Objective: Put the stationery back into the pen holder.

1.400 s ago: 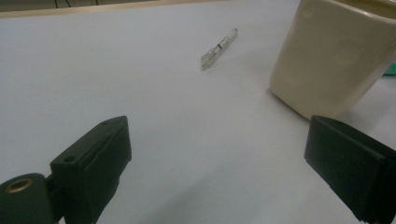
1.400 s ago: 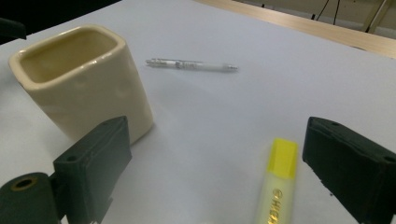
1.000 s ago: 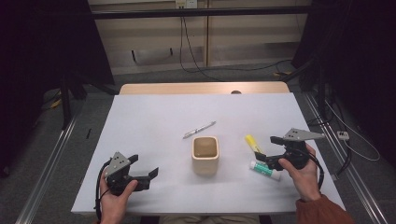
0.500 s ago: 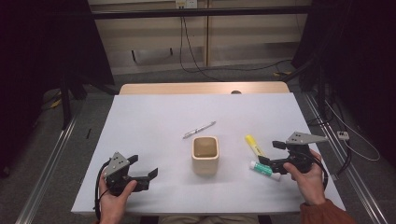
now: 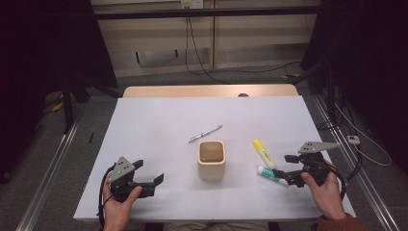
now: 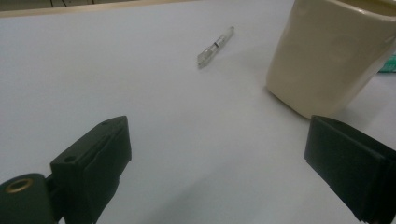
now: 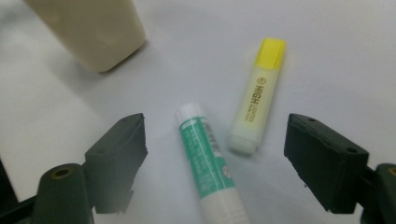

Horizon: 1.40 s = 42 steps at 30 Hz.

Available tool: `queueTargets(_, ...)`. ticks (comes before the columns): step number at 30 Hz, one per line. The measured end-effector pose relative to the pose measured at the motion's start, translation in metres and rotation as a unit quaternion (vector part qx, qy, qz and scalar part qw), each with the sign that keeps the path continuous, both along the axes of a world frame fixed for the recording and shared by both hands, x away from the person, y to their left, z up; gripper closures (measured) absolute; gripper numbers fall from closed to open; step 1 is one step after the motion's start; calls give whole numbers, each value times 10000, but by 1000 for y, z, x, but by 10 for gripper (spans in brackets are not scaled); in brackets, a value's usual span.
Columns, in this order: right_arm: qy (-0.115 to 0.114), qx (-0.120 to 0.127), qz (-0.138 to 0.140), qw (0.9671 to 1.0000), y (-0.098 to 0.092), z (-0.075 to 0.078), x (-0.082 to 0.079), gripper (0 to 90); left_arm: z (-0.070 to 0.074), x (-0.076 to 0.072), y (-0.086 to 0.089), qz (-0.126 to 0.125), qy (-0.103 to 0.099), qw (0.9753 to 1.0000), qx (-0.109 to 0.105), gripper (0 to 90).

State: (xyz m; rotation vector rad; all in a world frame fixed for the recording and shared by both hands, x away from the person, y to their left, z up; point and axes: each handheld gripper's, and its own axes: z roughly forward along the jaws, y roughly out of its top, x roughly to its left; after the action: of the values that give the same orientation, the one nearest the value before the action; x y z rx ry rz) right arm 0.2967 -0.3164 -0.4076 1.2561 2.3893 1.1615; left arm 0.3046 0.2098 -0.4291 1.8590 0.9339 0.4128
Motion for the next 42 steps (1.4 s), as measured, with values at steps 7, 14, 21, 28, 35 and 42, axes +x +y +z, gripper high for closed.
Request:
queueTargets(7, 221, -563, 564, 9966, 6, -5, 1, 242, 0, 0, 0, 12, 17, 10000, 2, 72)
queueTargets(14, 472, -1150, 769, 9893, 5, -6, 4, 354, -1, 1, 0, 5, 38, 10000, 41, 72)
queueTargets(21, 641, -1399, 1020, 9828, 9, -4, 8, 442, -2, 1, 0, -1, 62, 10000, 32, 72)
queueTargets(28, 742, -1511, 1115, 9794, 10, -14, 11, 516, -2, 1, -1, -37, 62, 10000, 53, 72)
queueTargets(35, 842, -1691, 1269, 9738, 17, -19, 15, 599, -2, 1, -1, -25, 60, 10000, 40, 72)
queueTargets(42, 761, -1937, 1298, 9694, 20, -21, 14, 650, -2, 1, -1, -38, 53, 10000, 49, 72)
